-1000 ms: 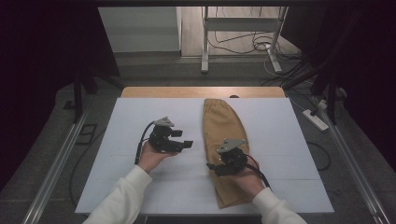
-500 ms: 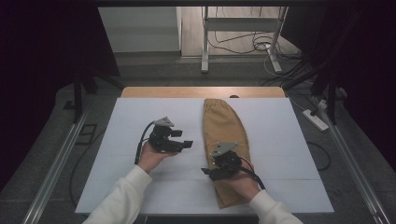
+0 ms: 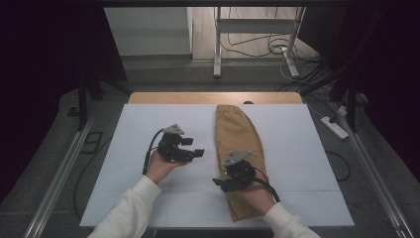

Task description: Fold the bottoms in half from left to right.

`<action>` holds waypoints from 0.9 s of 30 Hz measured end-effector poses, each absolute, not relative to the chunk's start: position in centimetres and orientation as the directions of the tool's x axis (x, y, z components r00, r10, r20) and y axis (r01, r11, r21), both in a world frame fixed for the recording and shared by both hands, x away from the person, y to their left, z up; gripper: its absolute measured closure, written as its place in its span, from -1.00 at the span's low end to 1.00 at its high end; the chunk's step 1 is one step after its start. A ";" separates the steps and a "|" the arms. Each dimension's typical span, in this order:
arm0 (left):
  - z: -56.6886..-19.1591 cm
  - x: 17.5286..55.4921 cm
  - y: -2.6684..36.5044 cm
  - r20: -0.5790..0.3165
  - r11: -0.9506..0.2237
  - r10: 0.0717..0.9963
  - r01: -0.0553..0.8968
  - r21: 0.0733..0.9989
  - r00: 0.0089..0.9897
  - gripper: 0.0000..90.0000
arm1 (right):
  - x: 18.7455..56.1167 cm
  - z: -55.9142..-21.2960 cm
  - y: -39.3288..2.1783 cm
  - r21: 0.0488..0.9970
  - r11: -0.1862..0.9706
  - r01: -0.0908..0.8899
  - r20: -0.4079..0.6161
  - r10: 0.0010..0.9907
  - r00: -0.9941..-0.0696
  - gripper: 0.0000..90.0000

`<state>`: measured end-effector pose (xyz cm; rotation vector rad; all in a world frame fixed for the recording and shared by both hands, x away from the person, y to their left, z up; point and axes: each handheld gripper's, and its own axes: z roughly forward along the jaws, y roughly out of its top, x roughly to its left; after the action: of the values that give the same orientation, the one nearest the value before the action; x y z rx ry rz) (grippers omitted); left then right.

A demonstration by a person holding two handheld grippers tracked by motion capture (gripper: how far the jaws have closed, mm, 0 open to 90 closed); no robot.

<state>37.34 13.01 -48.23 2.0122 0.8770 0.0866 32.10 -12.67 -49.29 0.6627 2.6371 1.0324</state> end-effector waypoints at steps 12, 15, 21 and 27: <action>-48.3 37.4 12.9 -0.266 -0.338 0.612 0.551 0.763 0.744 -0.44 | 33.4 -52.1 -12.8 0.615 0.696 0.371 -0.115 0.544 -0.831 -0.29; -48.3 37.4 12.9 -0.266 -0.338 0.612 0.551 0.763 0.744 -0.45 | 33.6 -52.2 -12.9 0.615 0.691 0.380 -0.104 0.548 -0.830 -0.29; -48.3 37.3 12.9 -0.269 -0.335 0.614 0.553 0.763 0.742 -0.45 | 33.8 -52.2 -13.0 0.612 0.682 0.401 -0.095 0.567 -0.818 -0.15; -48.3 37.3 13.0 -0.269 -0.335 0.614 0.554 0.762 0.742 -0.45 | 34.0 -51.9 -13.2 0.599 0.692 0.403 -0.085 0.555 -0.828 0.22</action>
<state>37.33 12.97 -48.26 2.0159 0.8834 0.0821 33.99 -13.22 -51.90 0.7636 2.6450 0.8454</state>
